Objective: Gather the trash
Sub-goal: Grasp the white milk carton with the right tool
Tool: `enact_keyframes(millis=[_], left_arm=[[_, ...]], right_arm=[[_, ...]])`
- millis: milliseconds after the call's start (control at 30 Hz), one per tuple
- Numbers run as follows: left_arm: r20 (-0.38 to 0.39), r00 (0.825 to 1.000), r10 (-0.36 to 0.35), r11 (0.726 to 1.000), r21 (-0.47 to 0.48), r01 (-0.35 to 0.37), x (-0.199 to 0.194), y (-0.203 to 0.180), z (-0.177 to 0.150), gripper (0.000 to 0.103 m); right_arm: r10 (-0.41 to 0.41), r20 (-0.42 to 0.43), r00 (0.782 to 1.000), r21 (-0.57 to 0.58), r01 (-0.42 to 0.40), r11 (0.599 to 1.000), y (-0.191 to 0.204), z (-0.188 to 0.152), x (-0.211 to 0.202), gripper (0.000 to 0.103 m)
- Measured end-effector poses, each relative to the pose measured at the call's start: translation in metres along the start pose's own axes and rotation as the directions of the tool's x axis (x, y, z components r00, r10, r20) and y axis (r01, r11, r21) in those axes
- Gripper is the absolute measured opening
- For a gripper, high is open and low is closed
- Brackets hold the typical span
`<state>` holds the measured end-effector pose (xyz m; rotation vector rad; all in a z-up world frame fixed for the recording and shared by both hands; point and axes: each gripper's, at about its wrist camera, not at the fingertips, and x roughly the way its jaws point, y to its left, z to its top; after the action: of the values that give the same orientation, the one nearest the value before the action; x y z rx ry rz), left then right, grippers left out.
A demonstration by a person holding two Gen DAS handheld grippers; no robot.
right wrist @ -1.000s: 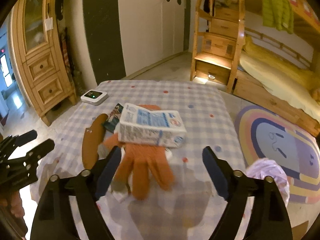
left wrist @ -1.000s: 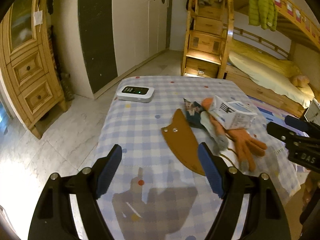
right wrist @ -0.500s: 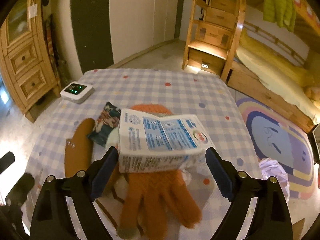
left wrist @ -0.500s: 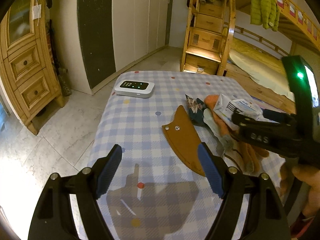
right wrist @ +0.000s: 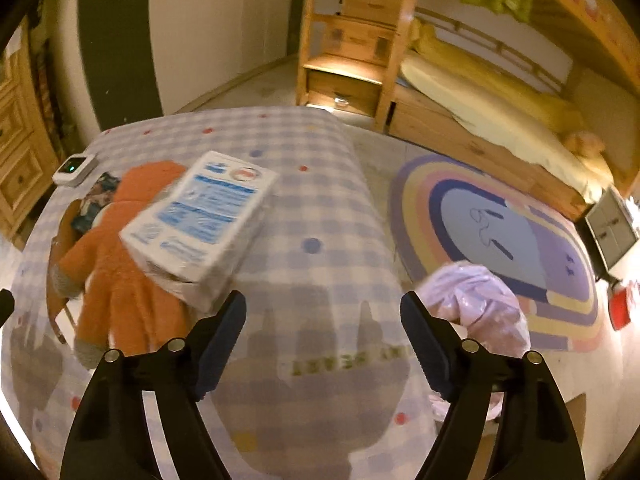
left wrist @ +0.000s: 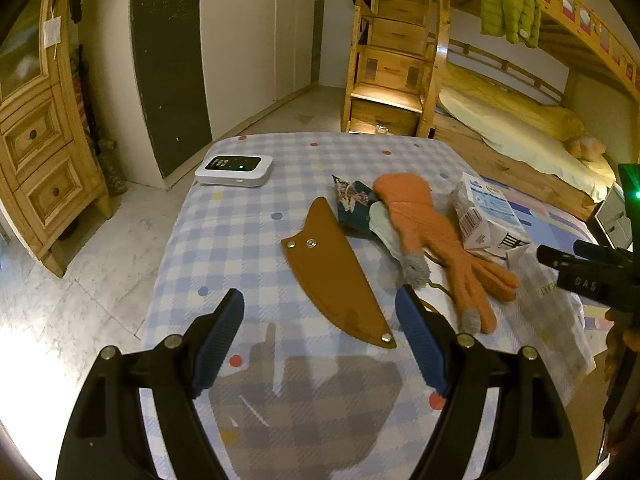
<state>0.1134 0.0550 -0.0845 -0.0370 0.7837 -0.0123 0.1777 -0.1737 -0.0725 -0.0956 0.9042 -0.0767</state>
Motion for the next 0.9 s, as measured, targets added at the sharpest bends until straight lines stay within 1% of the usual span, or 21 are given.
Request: enact_keyframes(millis=[100,167,233,300,400,500,567,700,767,800,867,900], left_arm=[[0.003,1.0,0.007,1.0,-0.002,-0.007,-0.001,0.0,0.001,0.076],[0.004,1.0,0.012,1.0,-0.004,-0.012,-0.001,0.0,0.002,0.076],[0.001,1.0,0.015,1.0,-0.005,-0.015,-0.001,0.001,0.003,0.076],[0.003,1.0,0.019,1.0,-0.004,-0.019,-0.001,0.002,0.004,0.076],[0.001,1.0,0.023,1.0,-0.005,-0.023,-0.001,0.006,0.004,0.076],[-0.002,1.0,0.026,1.0,-0.01,-0.026,-0.001,0.01,0.004,0.076],[-0.004,1.0,0.027,1.0,-0.013,-0.027,-0.001,0.012,0.004,0.076],[-0.007,1.0,0.02,1.0,-0.011,-0.02,0.001,0.012,0.003,0.076],[-0.01,1.0,0.015,1.0,-0.013,-0.015,0.003,0.012,0.003,0.076],[-0.011,1.0,0.011,1.0,-0.013,-0.012,0.004,0.011,0.003,0.076],[-0.015,1.0,0.005,1.0,-0.012,-0.006,0.005,0.009,0.002,0.076],[-0.017,1.0,0.002,1.0,-0.012,-0.002,0.006,0.008,0.002,0.076]], right_arm=[[0.075,0.042,0.996,0.014,-0.076,0.997,-0.004,-0.004,-0.015,0.077],[0.131,0.075,0.989,-0.001,-0.132,0.991,0.003,-0.004,-0.024,0.078],[0.153,0.098,0.983,-0.015,-0.153,0.988,0.012,-0.001,-0.027,0.088],[0.169,0.104,0.98,-0.042,-0.166,0.985,0.029,0.004,-0.025,0.088],[0.162,0.095,0.982,-0.07,-0.156,0.985,0.054,0.016,-0.012,0.088],[0.166,0.064,0.984,-0.067,-0.162,0.985,0.067,0.023,0.001,0.088],[0.125,0.047,0.991,-0.076,-0.121,0.99,0.073,0.023,0.006,0.088],[0.092,0.021,0.996,-0.061,-0.09,0.994,0.061,0.014,0.005,0.088],[0.044,0.014,0.999,-0.058,-0.043,0.997,0.049,0.008,0.003,0.087],[0.039,0.011,0.999,-0.054,-0.038,0.998,0.046,0.007,0.003,0.087],[0.069,0.015,0.997,-0.035,-0.069,0.997,0.036,0.005,0.002,0.086],[0.116,0.031,0.993,-0.025,-0.115,0.993,0.03,0.006,0.0,0.085]])
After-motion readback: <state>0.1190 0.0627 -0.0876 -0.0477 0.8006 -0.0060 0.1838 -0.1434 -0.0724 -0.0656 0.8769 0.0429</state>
